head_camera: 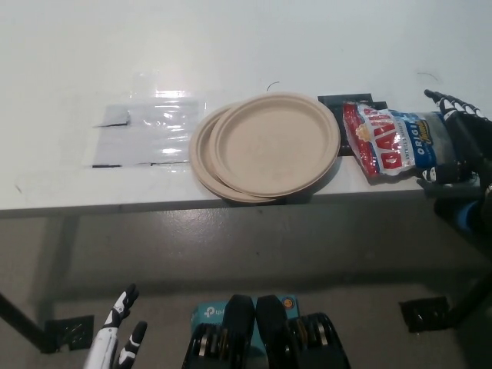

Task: The robot picks up a small bag of sunflower seeds on the right hand side and take it to the empty plate on the left hand side then pours some sunflower seeds on to the plate.

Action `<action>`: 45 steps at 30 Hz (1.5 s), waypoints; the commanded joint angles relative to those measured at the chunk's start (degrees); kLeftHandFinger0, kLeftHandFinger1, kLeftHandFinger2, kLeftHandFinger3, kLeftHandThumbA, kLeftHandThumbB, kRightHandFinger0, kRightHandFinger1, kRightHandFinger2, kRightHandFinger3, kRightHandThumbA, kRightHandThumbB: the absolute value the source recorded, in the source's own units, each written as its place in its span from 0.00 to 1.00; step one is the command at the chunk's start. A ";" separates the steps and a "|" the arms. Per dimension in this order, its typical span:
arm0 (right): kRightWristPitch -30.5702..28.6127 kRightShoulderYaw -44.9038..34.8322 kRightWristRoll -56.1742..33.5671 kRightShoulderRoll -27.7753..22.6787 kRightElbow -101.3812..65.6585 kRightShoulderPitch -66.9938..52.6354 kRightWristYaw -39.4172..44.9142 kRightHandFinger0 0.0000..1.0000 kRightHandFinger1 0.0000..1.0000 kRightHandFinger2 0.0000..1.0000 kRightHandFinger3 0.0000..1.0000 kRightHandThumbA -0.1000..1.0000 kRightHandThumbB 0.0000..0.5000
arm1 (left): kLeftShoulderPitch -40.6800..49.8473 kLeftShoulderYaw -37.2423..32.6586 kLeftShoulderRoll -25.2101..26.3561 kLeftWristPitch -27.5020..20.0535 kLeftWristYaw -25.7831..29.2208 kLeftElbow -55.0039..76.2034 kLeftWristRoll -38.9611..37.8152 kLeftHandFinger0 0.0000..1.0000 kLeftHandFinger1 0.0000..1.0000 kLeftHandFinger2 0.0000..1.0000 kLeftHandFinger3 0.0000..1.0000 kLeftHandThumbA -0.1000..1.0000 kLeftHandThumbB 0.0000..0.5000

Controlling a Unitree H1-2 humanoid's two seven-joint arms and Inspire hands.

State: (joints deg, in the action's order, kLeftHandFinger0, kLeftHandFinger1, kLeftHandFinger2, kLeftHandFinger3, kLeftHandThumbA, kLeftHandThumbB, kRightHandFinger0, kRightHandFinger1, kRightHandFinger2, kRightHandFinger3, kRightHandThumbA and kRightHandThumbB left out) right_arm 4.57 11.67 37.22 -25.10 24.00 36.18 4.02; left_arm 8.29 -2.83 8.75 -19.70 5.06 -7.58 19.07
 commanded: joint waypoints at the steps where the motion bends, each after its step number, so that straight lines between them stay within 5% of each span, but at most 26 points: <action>1: 0.62 -0.16 -0.56 -0.17 -0.51 3.68 -0.21 1.00 1.00 1.00 1.00 1.00 0.75 | -0.01 0.00 0.88 -0.66 0.15 1.35 0.44 1.00 1.00 1.00 1.00 1.00 0.14; 16: 1.40 1.03 0.28 0.41 1.24 4.72 -0.38 1.00 1.00 1.00 1.00 1.00 0.70 | 0.05 -0.02 0.94 -0.63 -0.12 1.36 -0.07 1.00 1.00 1.00 1.00 1.00 0.18; 25: 0.53 2.31 0.16 0.95 4.84 5.93 -1.47 1.00 1.00 1.00 1.00 1.00 0.78 | -0.16 -0.01 1.03 -1.93 0.19 0.63 -0.30 1.00 1.00 1.00 1.00 1.00 0.22; 42: -1.46 6.04 1.85 2.28 16.40 10.85 -5.30 1.00 1.00 1.00 1.00 1.00 0.77 | 0.15 0.01 0.81 -0.92 0.00 1.29 -0.66 1.00 1.00 1.00 1.00 1.00 0.21; 43: -3.24 6.58 2.21 2.59 20.27 12.36 -7.87 1.00 1.00 1.00 1.00 0.99 0.81 | 0.29 -0.08 0.83 -1.04 -0.07 1.30 -0.66 1.00 1.00 1.00 1.00 1.00 0.21; 45: -7.15 8.58 4.05 3.35 29.66 16.51 -15.09 1.00 1.00 1.00 1.00 0.61 0.80 | 0.13 -0.24 0.79 -1.96 -0.07 0.63 -1.00 1.00 1.00 1.00 1.00 1.00 0.20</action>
State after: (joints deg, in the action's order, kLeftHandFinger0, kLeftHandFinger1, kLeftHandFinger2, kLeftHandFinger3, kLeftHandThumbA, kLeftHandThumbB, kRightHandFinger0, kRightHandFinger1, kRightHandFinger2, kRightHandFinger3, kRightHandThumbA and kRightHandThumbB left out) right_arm 3.50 17.88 38.03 -22.28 43.61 44.71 -0.31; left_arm 8.39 -2.96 8.79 -19.81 5.06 -7.71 18.53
